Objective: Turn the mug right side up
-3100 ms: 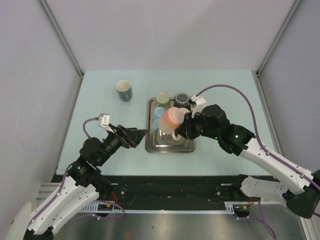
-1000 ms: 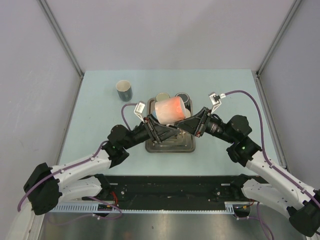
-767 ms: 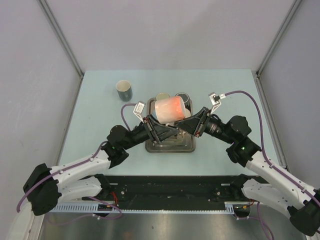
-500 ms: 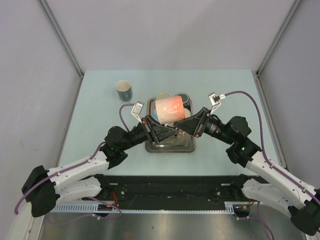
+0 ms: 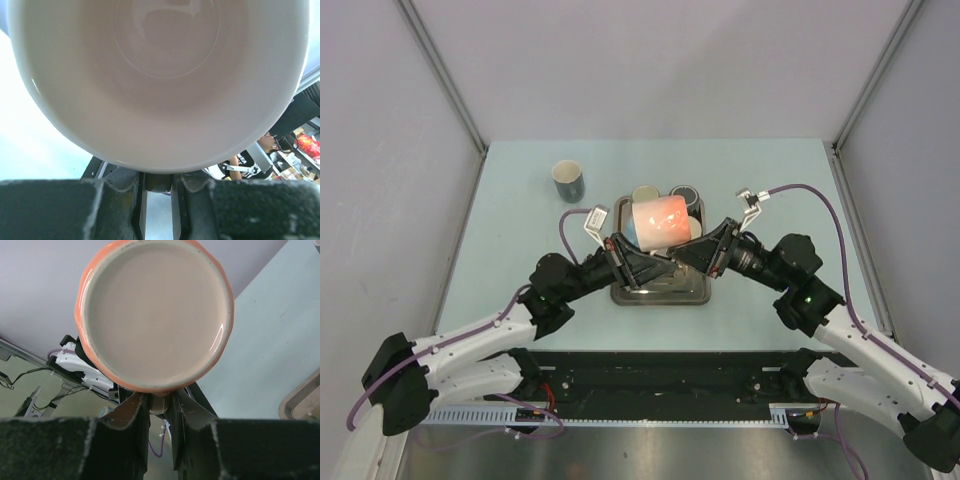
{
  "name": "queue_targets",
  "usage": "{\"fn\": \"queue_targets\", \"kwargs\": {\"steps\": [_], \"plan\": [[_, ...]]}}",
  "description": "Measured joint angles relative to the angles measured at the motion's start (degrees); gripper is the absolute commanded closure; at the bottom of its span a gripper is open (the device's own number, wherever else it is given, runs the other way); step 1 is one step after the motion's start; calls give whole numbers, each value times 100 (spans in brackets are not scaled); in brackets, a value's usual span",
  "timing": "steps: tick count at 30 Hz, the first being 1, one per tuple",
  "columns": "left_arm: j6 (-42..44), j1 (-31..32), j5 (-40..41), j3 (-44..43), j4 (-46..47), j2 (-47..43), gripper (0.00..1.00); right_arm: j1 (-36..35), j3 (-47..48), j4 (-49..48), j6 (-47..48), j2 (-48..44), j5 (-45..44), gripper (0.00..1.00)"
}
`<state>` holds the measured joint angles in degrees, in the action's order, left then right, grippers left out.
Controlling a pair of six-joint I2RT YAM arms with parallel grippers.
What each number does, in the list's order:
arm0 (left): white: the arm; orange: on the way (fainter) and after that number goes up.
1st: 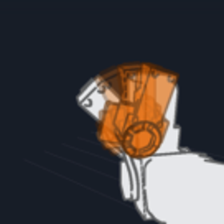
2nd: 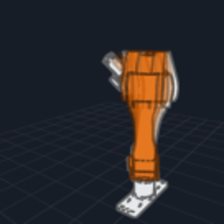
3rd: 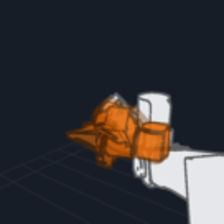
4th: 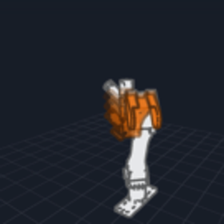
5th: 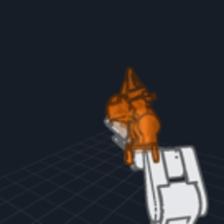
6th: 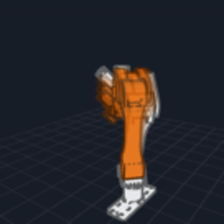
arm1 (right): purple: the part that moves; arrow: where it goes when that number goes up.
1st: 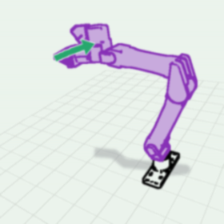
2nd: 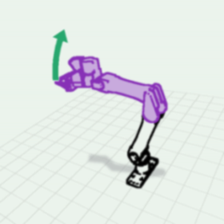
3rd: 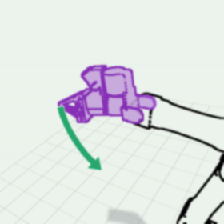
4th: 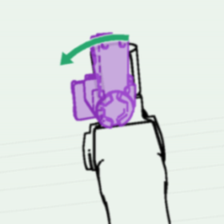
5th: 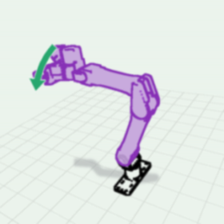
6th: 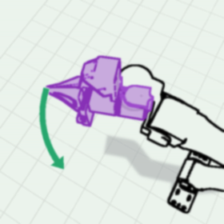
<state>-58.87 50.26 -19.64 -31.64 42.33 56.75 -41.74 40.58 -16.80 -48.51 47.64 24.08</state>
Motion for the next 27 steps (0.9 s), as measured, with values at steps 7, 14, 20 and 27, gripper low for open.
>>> {"fn": "queue_targets", "kwargs": {"steps": [7, 14, 20, 27], "plan": [[85, 35, 282, 103, -109, -155, 100, -81, 37, 258, 269, -31, 17, 49], [177, 31, 601, 192, -179, -354, 100, -96, 103, 487, 385, -33, 37, 35], [393, -31, 782, 201, -549, -660, 100, -48, 302, 848, 503, -111, 31, 25], [789, -1134, 890, 151, -1971, -1722, 100, 295, 570, 2031, 868, -960, -85, 23]]}}
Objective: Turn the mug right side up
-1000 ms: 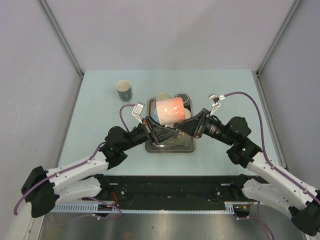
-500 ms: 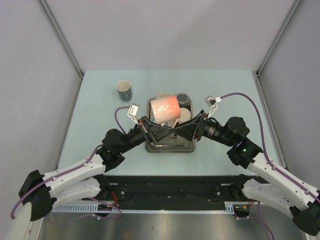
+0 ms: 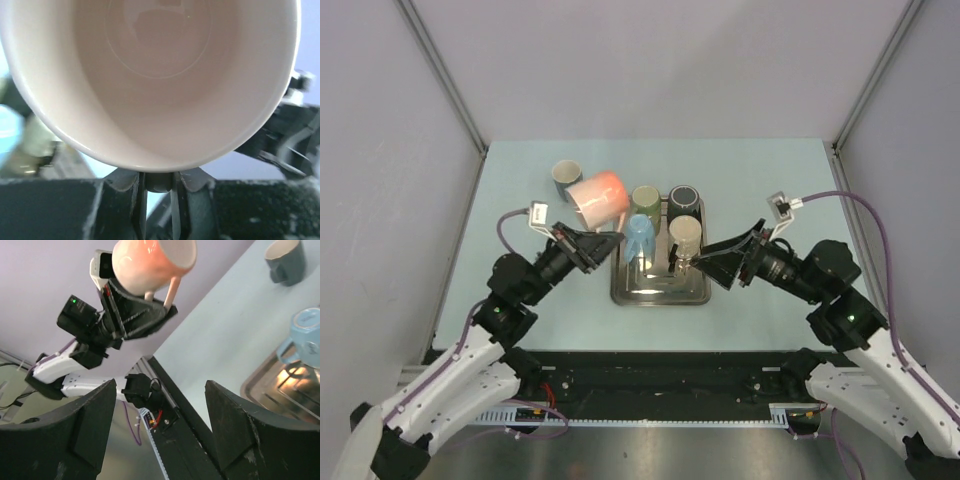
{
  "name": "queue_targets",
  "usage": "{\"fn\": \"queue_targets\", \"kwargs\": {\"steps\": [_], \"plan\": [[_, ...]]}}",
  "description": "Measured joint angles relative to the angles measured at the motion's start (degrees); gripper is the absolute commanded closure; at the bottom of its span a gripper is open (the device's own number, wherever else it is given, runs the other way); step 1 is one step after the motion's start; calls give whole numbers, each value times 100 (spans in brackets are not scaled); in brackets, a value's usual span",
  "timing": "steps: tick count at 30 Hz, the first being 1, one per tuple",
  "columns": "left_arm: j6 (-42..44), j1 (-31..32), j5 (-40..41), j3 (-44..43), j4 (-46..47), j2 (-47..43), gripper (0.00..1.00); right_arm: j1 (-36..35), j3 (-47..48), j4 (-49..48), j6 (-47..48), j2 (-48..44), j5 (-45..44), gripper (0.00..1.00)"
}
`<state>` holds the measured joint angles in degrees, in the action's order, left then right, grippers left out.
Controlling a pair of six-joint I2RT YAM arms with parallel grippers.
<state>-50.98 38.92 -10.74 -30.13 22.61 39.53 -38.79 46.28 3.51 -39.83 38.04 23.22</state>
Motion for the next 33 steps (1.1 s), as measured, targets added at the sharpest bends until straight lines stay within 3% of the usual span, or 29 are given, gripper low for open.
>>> {"fn": "queue_targets", "kwargs": {"steps": [4, 7, 14, 18, 23, 33], "plan": [[625, -916, 564, -752, -1923, -190, 100, 42, 341, 881, 313, -236, -356, 25], [1145, -1217, 1196, -1469, -3058, 48, 100, -35, 461, 1484, 531, -190, -815, 25], [1856, -1838, 2621, -3182, -5239, 1460, 100, -551, 463, 2789, 813, 68, -2636, 22], [1954, -2682, 2643, -3713, -5803, 2428, 100, -715, 463, 3206, 863, 35, -3499, 21], [1952, -3668, 2293, -4015, -6312, 3410, 100, -728, 466, 3379, 940, 63, -3956, 21], [2223, -4140, 1646, -4627, -6308, 5471, 100, -695, 487, 3563, 1121, 251, -4151, 21]]}}
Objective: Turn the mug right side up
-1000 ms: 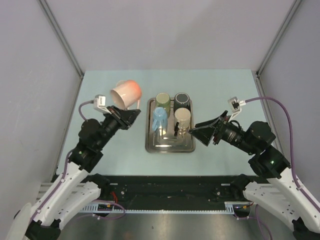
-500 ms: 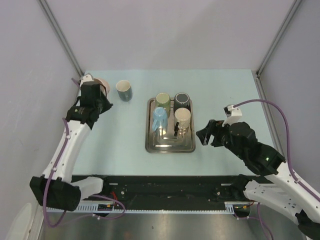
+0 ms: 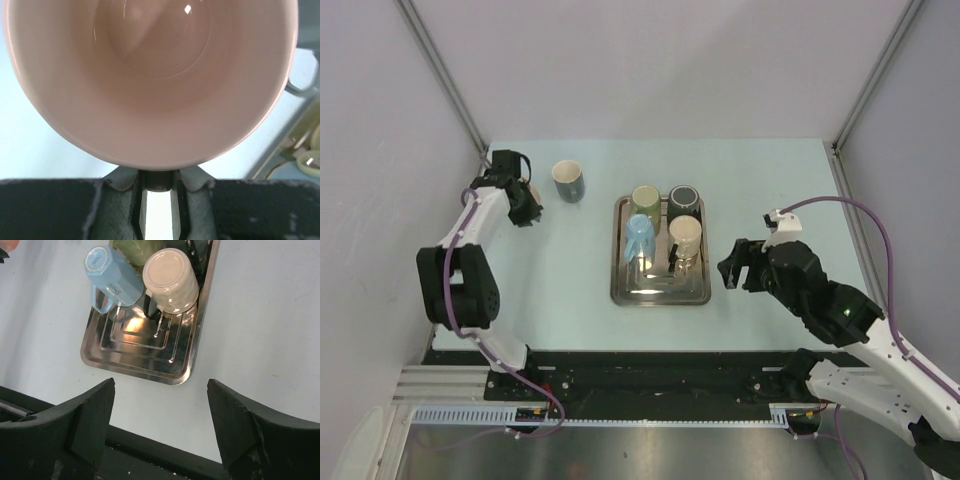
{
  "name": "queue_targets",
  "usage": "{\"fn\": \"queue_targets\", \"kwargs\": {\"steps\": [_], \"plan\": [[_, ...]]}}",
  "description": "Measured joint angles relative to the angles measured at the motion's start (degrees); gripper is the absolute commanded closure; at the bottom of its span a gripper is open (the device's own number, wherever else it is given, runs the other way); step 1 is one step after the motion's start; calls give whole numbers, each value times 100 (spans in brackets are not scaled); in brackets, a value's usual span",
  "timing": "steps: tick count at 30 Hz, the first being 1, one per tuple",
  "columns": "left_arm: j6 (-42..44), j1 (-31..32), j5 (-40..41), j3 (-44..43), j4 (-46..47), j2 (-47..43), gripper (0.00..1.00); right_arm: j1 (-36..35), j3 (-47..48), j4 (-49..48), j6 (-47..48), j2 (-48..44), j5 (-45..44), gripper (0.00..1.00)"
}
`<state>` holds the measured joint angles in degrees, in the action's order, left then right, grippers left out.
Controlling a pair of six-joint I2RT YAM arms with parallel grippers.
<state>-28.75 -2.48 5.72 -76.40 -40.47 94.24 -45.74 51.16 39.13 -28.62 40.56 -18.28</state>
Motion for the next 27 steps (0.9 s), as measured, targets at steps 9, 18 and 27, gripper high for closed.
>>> {"fn": "queue_targets", "kwargs": {"steps": [9, 18, 27], "plan": [[299, -221, -57, -826, 15, 1255, 100, 299, 0, 44, 127, 459, -44, 20], [485, -221, -35, -1541, 42, 1950, 100, 581, 0, -61, 179, 831, 140, 21], [640, -221, 4, -1853, -120, 2358, 100, 688, 0, -138, 190, 990, 269, 21]]}}
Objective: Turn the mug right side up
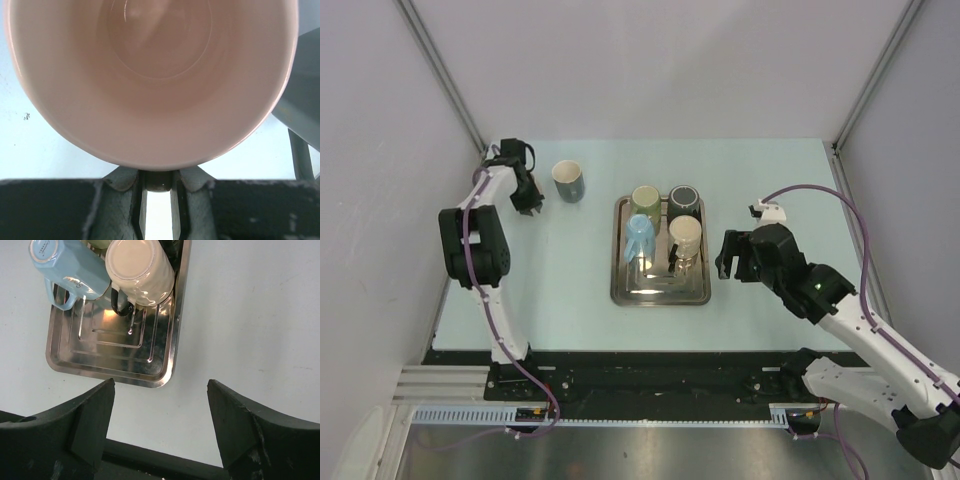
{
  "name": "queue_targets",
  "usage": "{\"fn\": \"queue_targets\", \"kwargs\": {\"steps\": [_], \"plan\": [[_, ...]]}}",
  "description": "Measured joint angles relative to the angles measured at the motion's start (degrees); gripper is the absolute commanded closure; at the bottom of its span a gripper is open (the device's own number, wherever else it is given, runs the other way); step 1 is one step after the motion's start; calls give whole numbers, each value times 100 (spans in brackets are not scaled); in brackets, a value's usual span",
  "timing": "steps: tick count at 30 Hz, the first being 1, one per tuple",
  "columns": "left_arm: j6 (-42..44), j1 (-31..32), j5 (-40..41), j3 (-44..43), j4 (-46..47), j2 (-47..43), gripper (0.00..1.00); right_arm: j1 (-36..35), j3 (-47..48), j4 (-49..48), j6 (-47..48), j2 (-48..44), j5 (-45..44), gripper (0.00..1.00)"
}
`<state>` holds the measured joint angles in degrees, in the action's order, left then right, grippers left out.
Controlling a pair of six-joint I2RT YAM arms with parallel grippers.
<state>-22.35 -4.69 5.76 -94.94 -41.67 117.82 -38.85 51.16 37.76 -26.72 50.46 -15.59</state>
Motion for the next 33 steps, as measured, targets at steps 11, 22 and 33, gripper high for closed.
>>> {"fn": "queue_targets", "kwargs": {"steps": [11, 22, 33], "plan": [[44, 46, 7, -214, -35, 352, 100, 35, -2, -48, -2, 107, 101, 21], [59, 201, 33, -651, -157, 605, 80, 85, -20, -131, 0, 153, 111, 20], [144, 275, 177, -782, -199, 669, 61, 122, -70, -153, 2, 107, 138, 20]]}}
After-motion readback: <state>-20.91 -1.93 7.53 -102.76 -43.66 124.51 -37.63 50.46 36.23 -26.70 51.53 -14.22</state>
